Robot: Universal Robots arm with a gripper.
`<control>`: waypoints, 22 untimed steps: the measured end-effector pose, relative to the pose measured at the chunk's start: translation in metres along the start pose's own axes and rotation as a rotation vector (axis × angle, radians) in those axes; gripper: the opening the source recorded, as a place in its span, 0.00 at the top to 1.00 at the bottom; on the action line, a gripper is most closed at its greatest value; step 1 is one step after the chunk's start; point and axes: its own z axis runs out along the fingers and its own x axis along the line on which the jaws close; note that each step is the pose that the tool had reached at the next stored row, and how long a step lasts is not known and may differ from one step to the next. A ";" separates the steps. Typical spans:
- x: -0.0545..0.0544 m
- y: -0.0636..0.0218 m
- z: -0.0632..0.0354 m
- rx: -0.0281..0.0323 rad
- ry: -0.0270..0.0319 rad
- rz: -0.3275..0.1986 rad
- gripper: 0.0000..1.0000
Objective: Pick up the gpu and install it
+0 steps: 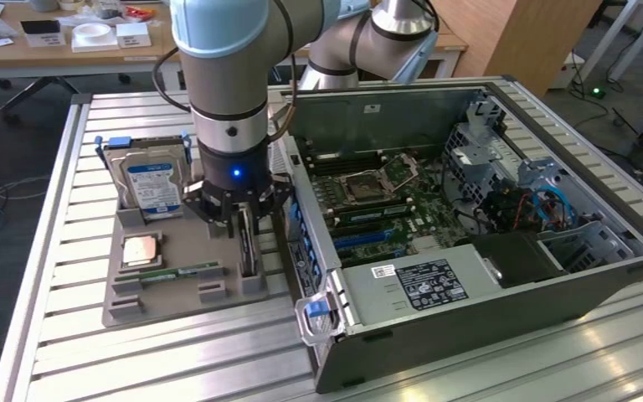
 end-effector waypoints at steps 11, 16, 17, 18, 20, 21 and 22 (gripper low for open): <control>-0.001 0.0059 0.0057 0.0002 0.0002 0.000 0.58; -0.001 0.0060 0.0057 0.0002 0.0003 0.000 0.58; -0.001 0.0060 0.0057 0.0002 0.0003 0.000 0.58; -0.001 0.0060 0.0059 0.0004 0.0004 0.000 0.58; -0.001 0.0059 0.0071 0.0004 0.0004 0.000 0.58; -0.001 0.0059 0.0073 0.0003 0.0004 0.000 0.58; -0.001 0.0059 0.0073 0.0004 0.0004 0.000 0.58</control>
